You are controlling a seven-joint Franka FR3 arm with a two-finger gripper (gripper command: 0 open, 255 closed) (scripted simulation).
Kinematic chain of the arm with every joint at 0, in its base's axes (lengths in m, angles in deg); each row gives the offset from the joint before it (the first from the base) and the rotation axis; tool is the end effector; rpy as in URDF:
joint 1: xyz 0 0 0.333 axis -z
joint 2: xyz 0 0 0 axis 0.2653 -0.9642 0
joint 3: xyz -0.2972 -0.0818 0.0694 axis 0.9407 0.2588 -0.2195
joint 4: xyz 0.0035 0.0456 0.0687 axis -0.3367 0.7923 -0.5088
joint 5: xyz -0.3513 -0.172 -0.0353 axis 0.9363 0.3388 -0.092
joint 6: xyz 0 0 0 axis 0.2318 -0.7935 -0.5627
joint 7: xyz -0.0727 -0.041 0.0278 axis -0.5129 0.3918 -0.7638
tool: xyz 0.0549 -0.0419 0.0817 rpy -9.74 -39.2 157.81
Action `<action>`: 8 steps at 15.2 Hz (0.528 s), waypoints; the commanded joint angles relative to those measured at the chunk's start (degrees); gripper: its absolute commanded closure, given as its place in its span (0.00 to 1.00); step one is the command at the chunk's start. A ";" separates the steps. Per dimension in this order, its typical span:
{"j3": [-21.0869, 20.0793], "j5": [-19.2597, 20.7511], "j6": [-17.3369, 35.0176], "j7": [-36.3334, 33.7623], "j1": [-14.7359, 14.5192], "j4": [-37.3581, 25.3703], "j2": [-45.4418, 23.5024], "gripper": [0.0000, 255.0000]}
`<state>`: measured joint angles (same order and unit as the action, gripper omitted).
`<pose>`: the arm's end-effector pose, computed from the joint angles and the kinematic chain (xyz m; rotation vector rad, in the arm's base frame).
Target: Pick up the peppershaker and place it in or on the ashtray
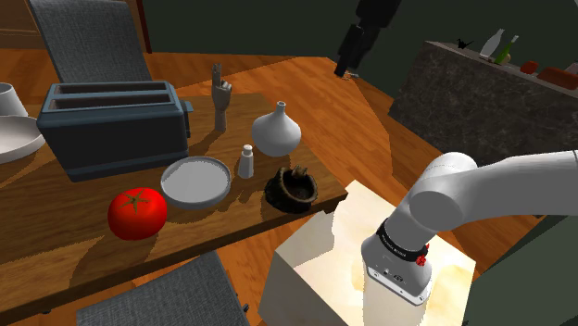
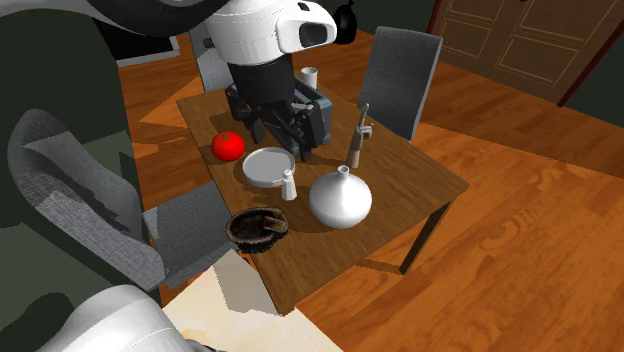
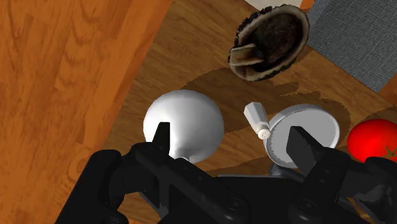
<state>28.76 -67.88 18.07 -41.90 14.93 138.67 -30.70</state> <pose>0.3012 0.0275 0.6430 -3.1142 -0.2616 -0.2336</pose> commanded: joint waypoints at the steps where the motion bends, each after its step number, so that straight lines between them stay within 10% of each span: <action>1: 0.00 0.00 0.00 0.00 0.00 0.00 0.00 0.00; 8: -2.80 -2.50 10.08 -1.16 -1.61 3.81 -9.06 0.00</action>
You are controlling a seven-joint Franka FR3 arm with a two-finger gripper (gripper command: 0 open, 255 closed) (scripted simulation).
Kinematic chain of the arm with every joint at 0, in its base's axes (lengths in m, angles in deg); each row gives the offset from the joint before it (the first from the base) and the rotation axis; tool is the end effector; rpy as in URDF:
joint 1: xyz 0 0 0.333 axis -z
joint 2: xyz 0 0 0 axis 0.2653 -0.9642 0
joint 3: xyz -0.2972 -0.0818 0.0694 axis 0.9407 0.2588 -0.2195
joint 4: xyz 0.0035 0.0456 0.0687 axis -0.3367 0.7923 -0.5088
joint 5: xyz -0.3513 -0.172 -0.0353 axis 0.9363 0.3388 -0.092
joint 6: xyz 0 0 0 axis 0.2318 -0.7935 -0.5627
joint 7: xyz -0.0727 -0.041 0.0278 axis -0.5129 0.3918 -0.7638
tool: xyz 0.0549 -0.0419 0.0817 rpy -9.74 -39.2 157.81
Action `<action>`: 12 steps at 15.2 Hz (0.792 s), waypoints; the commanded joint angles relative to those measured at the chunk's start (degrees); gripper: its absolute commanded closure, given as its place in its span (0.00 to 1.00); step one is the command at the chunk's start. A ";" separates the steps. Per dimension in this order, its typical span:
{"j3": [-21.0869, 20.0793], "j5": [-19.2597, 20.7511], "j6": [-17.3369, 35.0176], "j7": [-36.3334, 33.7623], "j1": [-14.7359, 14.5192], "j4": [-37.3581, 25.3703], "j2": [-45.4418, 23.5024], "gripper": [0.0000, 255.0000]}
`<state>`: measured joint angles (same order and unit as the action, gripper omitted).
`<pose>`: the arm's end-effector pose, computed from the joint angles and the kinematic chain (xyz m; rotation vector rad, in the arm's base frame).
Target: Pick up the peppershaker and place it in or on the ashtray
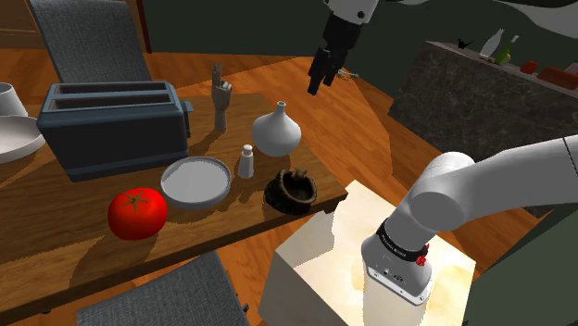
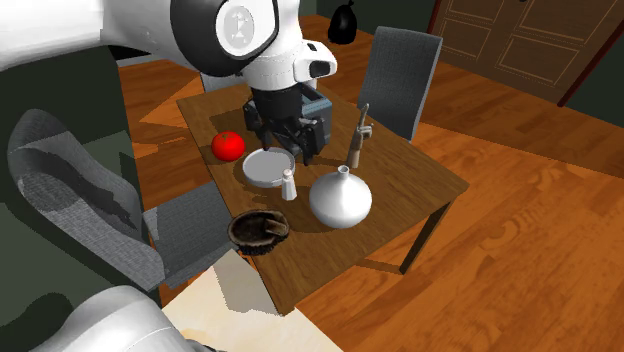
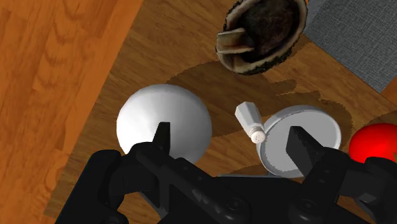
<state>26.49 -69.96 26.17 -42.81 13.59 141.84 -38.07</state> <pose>0.3483 0.0558 0.5877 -3.0936 -0.3073 -0.1638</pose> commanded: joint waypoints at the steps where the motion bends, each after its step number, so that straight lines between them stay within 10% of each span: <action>1: -0.94 -0.74 3.40 -0.39 -0.50 0.93 -3.21 0.00; 12: -5.41 -3.21 17.87 -1.96 -2.86 -0.10 -22.84 0.00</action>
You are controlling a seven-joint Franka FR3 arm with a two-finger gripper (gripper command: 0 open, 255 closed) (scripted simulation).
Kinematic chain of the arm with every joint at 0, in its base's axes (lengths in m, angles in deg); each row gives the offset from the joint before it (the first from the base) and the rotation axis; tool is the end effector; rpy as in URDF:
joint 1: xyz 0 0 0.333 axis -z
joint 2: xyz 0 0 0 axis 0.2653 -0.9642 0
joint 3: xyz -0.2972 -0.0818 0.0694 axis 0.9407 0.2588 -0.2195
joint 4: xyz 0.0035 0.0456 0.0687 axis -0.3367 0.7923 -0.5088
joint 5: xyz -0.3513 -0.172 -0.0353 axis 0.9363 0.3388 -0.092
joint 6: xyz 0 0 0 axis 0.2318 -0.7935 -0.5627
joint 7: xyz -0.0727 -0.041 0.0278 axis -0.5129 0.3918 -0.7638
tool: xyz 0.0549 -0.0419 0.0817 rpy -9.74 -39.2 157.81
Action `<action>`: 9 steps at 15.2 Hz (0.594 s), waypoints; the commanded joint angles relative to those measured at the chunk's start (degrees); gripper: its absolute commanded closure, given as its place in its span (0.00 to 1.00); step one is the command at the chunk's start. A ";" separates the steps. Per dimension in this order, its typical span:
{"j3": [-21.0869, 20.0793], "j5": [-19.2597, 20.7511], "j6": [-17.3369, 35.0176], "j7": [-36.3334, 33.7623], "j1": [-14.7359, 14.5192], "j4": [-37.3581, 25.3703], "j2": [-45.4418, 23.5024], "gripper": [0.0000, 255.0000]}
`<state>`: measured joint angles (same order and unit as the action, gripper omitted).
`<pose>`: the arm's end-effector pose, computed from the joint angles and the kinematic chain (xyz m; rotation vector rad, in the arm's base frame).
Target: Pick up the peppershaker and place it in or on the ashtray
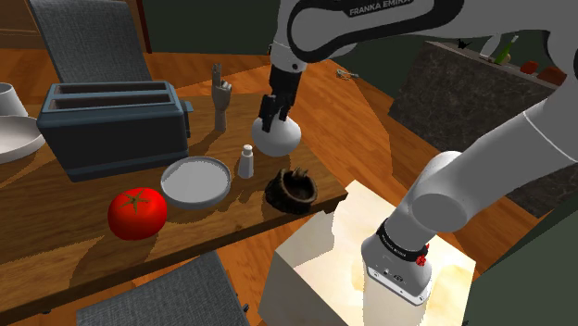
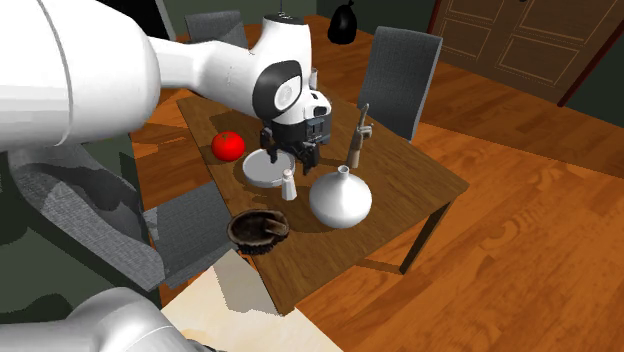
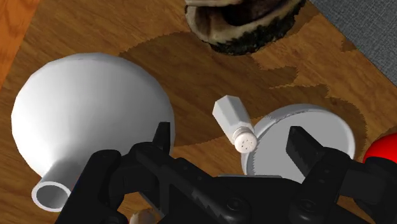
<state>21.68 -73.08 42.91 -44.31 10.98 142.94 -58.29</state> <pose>0.4329 0.1203 0.4626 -3.0451 -0.3959 -0.0285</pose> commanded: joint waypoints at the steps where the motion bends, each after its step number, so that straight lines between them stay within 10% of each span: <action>1: -0.98 -0.17 2.27 -0.64 -0.46 -1.67 -4.61 0.00; 9: -2.90 -0.02 9.19 -1.73 -1.69 -4.35 -16.13 0.00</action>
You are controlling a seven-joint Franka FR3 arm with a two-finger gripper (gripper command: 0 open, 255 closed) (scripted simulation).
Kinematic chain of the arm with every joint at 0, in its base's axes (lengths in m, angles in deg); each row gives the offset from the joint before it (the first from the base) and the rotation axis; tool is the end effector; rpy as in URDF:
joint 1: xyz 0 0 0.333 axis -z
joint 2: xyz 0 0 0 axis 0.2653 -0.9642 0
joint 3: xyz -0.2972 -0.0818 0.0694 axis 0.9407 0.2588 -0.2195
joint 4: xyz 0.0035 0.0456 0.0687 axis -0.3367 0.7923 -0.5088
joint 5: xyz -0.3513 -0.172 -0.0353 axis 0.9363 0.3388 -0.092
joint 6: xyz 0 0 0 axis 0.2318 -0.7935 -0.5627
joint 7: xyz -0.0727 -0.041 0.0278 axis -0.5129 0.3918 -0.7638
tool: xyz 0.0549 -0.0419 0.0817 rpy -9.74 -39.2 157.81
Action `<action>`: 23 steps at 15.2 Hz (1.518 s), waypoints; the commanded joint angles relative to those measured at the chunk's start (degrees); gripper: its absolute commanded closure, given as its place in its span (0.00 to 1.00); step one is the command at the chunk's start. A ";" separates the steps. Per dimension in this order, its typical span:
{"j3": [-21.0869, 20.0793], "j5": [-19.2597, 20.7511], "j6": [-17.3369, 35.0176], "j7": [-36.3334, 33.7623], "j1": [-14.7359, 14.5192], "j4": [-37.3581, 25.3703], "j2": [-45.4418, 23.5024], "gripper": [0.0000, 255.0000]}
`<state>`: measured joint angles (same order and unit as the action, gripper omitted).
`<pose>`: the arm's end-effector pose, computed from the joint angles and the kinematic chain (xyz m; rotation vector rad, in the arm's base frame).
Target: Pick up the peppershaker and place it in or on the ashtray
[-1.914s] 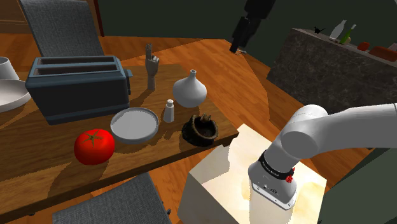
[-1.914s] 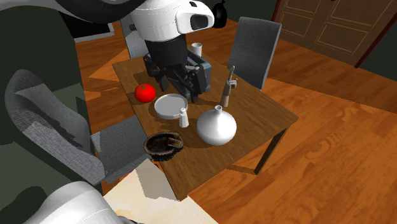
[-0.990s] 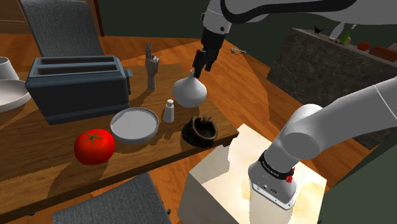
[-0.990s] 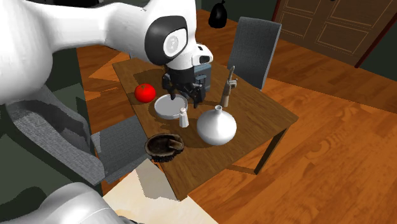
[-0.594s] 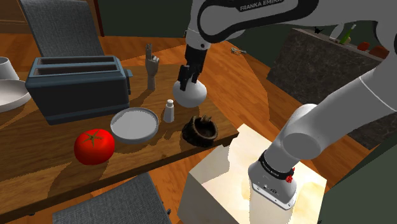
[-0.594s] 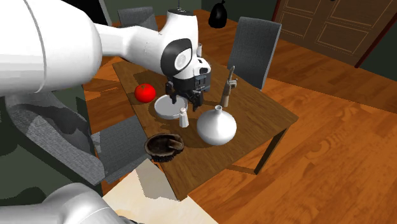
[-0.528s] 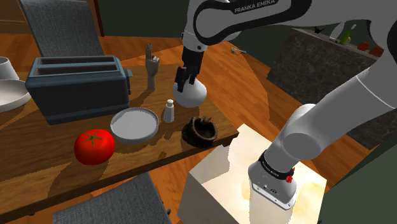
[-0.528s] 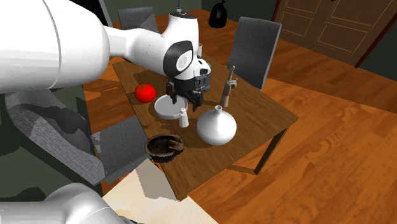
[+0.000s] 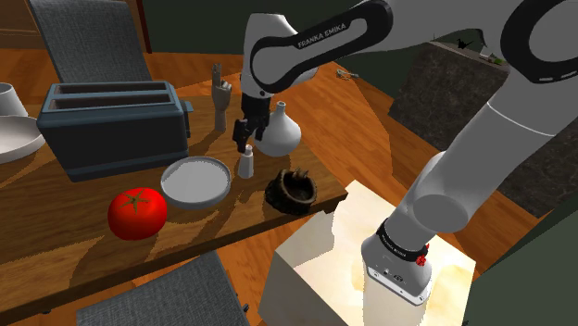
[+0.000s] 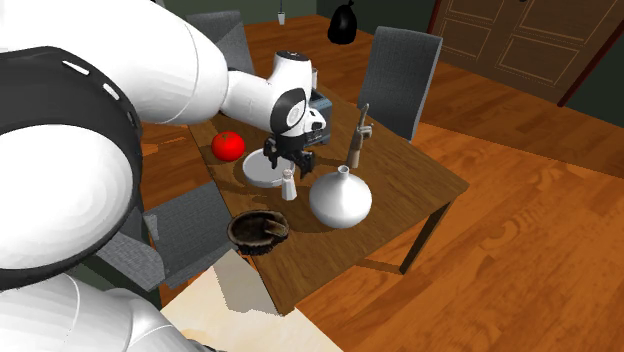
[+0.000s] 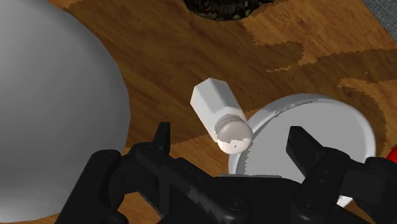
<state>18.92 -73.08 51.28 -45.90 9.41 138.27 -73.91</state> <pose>0.4805 0.1664 0.3839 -3.0122 -0.4468 0.0490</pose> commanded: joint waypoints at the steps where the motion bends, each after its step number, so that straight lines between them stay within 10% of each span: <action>1: -0.20 0.00 1.60 -0.17 -0.17 0.70 -0.92 0.00; 13: -0.44 0.17 5.18 -0.35 -0.37 2.28 -2.92 0.00; 14: -0.44 0.17 5.18 -0.35 -0.37 2.28 -2.92 1.00; 23: -0.44 0.17 5.19 -0.35 -0.37 2.28 -2.92 1.00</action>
<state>18.51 -72.90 56.48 -46.26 9.06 140.52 -76.81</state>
